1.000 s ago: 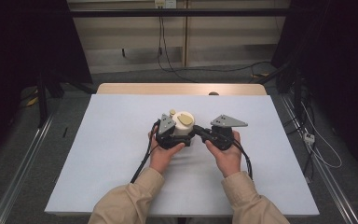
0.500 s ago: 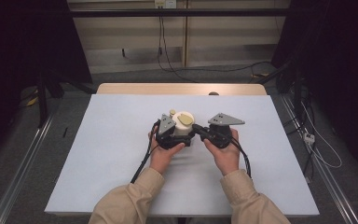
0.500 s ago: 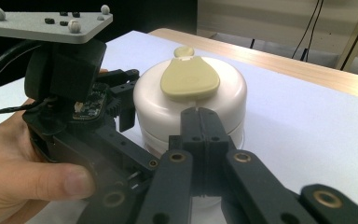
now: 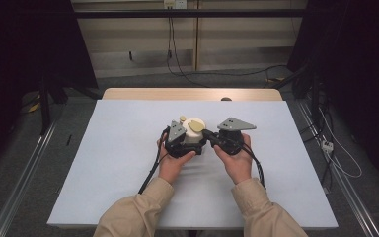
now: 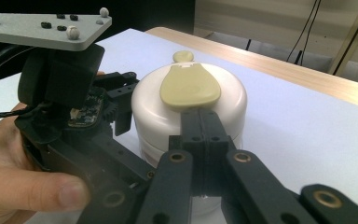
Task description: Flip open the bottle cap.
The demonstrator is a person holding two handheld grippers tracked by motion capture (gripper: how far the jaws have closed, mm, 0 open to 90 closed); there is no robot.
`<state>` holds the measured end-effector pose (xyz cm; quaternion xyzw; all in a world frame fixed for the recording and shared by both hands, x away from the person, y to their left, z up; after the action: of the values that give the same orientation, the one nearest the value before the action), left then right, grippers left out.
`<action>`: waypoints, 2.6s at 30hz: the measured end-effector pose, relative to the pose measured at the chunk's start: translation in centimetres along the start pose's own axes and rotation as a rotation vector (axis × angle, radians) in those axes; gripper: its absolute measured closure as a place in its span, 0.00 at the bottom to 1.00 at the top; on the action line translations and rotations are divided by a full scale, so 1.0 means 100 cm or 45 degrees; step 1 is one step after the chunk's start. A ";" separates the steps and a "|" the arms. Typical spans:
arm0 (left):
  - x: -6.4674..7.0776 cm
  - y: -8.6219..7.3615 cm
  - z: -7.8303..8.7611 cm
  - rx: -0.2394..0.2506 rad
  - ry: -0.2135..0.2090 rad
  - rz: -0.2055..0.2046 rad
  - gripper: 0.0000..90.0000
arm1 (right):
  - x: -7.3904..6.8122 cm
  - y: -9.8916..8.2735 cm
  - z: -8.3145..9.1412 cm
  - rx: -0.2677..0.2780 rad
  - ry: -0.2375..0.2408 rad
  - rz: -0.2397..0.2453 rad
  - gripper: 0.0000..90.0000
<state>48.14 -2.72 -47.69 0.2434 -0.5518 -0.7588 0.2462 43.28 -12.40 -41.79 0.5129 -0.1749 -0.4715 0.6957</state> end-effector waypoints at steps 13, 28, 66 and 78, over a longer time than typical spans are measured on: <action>0.000 0.000 0.000 0.003 0.002 0.008 0.07 | -0.001 0.004 0.000 0.009 0.000 0.007 1.00; 0.001 0.000 0.000 0.002 0.004 0.011 0.07 | -0.007 0.010 -0.003 0.013 0.005 0.024 1.00; 0.000 0.000 0.000 0.000 0.006 0.011 0.07 | -0.011 0.024 -0.011 0.031 -0.005 0.045 1.00; 0.000 0.000 0.000 0.001 0.007 0.011 0.07 | -0.010 0.027 -0.013 0.042 -0.013 0.043 1.00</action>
<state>48.12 -2.76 -47.69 0.2432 -0.5524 -0.7567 0.2511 44.99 -10.78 -39.71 0.5189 -0.1948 -0.4594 0.6940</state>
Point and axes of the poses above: each handheld gripper's, and its own axes: z roughly backward along the jaws, y roughly out of its top, x roughly to its right, the point moved 7 cm from there along -z, roughly forward along the jaws, and after that the axes turned 11 degrees about -z, right-handed, at the moved point
